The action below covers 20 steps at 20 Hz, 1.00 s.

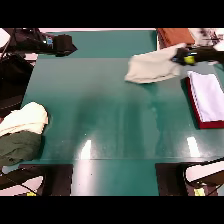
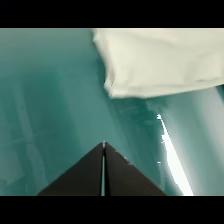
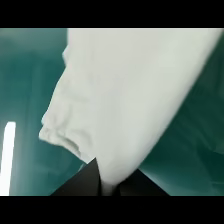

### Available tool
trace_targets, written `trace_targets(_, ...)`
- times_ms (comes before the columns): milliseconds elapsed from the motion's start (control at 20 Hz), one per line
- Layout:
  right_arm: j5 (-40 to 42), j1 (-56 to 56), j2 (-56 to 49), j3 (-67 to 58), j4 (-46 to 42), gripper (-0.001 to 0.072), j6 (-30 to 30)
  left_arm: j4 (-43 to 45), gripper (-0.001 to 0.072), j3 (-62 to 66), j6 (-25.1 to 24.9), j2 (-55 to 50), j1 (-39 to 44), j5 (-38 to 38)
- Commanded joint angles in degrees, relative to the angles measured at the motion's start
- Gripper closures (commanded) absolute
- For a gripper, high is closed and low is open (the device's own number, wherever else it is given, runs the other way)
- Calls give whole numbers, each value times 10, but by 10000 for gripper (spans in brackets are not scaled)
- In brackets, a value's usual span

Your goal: Fold the shirts.

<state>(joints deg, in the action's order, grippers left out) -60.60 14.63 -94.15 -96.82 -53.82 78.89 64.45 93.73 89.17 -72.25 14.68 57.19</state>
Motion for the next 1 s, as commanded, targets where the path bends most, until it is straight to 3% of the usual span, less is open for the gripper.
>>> trace_targets(0,10,135,17,-1,-12,687,6,0,682,0,1,0,29,-14)
trace_targets(250,51,216,19,-3,16,687,5,-4,682,0,14,0,30,-13)
trace_targets(550,76,215,19,-104,26,687,-14,-4,682,0,24,0,30,-10)
trace_targets(950,28,216,23,-166,25,688,-14,-4,682,0,23,0,30,10)
